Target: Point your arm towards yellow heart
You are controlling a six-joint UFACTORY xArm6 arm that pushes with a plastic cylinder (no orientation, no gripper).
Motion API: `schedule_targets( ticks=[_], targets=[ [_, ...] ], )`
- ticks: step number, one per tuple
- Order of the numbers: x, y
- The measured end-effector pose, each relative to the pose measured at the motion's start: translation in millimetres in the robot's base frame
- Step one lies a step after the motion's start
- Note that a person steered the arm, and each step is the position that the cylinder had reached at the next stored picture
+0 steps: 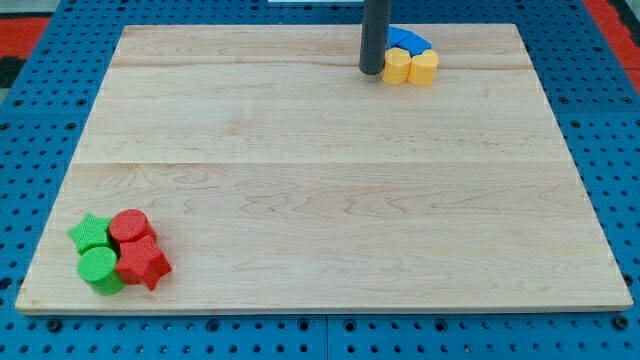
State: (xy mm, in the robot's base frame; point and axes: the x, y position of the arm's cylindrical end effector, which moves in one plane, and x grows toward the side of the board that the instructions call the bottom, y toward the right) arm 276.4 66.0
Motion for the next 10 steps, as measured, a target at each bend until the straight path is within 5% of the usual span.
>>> schedule_targets(
  ticks=[6, 10],
  targets=[
    [-11, -116],
    [55, -112]
  ],
)
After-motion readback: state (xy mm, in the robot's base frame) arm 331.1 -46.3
